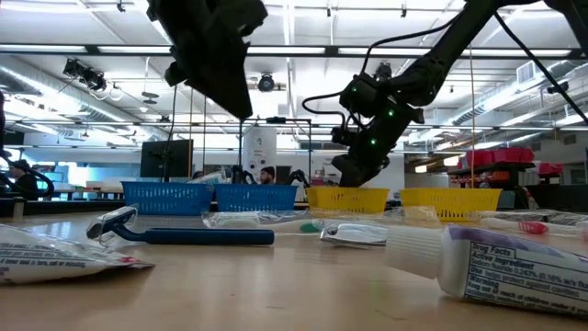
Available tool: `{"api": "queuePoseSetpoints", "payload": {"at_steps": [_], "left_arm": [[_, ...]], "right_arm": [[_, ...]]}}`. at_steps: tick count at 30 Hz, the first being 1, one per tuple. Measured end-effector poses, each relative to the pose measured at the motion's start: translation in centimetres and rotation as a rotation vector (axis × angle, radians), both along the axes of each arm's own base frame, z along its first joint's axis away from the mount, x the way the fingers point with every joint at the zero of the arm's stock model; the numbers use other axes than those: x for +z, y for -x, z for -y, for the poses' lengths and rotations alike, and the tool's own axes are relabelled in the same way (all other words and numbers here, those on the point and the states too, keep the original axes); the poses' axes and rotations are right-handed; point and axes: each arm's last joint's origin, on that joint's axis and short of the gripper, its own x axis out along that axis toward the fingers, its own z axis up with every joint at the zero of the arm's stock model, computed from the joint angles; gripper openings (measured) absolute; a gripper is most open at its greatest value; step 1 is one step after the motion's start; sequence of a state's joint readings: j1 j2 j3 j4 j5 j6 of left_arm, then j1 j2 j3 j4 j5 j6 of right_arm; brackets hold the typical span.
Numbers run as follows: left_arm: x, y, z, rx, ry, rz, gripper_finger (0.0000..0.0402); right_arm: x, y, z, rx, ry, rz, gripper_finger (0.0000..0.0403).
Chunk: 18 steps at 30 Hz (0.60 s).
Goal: Pick & Place Travel size toiletries
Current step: Put the blue razor into the right yellow bin
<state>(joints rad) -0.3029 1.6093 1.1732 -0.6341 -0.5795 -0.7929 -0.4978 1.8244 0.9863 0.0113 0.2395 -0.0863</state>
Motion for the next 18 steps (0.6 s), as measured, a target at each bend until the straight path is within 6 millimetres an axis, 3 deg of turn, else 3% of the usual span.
{"api": "queuePoseSetpoints", "payload": {"at_steps": [8, 13, 18], "left_arm": [[0.7, -0.6, 2.2, -0.181, -0.012, 0.075, 0.0078], [0.6, -0.2, 3.5, -0.268, 0.069, 0.056, 0.0078], [0.5, 0.2, 4.6, -0.314, 0.087, 0.048, 0.0090]], "right_arm": [[0.6, -0.5, -0.9, 0.018, -0.006, 0.047, 0.0204], [4.0, -0.9, -3.1, 0.091, 0.052, 0.127, 0.0217], [7.3, -0.8, -6.6, 0.205, 0.024, 0.209, 0.0221]]}}
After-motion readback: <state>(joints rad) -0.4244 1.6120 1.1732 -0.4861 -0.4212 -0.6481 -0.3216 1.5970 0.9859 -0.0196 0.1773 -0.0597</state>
